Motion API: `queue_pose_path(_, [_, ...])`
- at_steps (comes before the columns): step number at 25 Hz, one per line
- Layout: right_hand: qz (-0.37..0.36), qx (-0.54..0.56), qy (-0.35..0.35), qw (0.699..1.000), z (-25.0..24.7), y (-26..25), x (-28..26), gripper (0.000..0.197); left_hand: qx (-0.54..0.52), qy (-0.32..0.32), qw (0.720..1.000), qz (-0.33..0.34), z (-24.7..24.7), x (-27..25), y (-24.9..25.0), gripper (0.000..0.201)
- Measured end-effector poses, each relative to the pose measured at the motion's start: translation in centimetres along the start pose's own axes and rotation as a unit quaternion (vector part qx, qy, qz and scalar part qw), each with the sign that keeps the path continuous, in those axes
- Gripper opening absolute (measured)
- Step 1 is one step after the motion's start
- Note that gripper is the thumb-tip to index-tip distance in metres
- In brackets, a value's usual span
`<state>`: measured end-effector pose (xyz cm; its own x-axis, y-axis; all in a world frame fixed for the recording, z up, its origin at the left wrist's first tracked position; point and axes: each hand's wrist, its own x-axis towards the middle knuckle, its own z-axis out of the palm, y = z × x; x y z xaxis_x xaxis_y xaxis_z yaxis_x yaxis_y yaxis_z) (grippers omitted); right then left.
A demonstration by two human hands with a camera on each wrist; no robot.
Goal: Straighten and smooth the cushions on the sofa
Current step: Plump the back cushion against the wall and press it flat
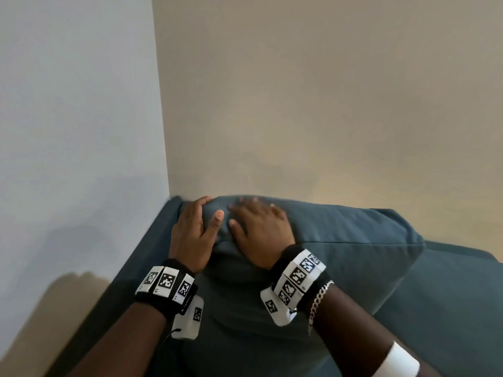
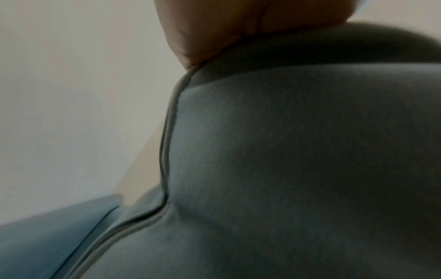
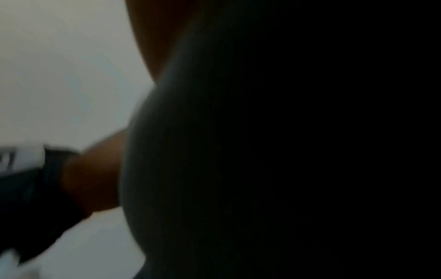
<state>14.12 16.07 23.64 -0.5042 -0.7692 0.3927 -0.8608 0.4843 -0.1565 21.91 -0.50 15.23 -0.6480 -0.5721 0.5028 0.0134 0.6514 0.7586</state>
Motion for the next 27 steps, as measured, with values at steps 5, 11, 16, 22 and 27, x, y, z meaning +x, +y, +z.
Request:
queue_pose_path(5, [0.016, 0.111, 0.017, 0.994, -2.3, 3.4, 1.3, 0.046, 0.065, -0.006, 0.997, 0.046, 0.6, -0.4, -0.1, 0.049])
queue_pose_path(11, [0.094, -0.030, -0.056, 0.994, -1.5, 7.1, -2.8, 0.052, 0.069, 0.001, 0.997, 0.033, 0.6, 0.0, 0.6, 0.048])
queue_pose_path(16, [0.088, 0.132, 0.155, 0.975, -5.6, 10.1, -2.6, 0.044, 0.080, 0.016, 0.996, 0.031, 1.1, 0.2, 1.3, 0.049])
queue_pose_path(22, [0.160, -0.056, -0.083, 0.982, -2.5, 13.9, -6.5, 0.080, 0.082, 0.009, 0.996, 0.035, 1.5, 0.4, 1.4, 0.049])
queue_pose_path(27, [0.263, 0.020, 0.163, 0.951, -7.6, 19.1, -6.9, 0.048, 0.095, 0.038, 0.994, 0.032, 1.9, 0.5, 2.1, 0.046])
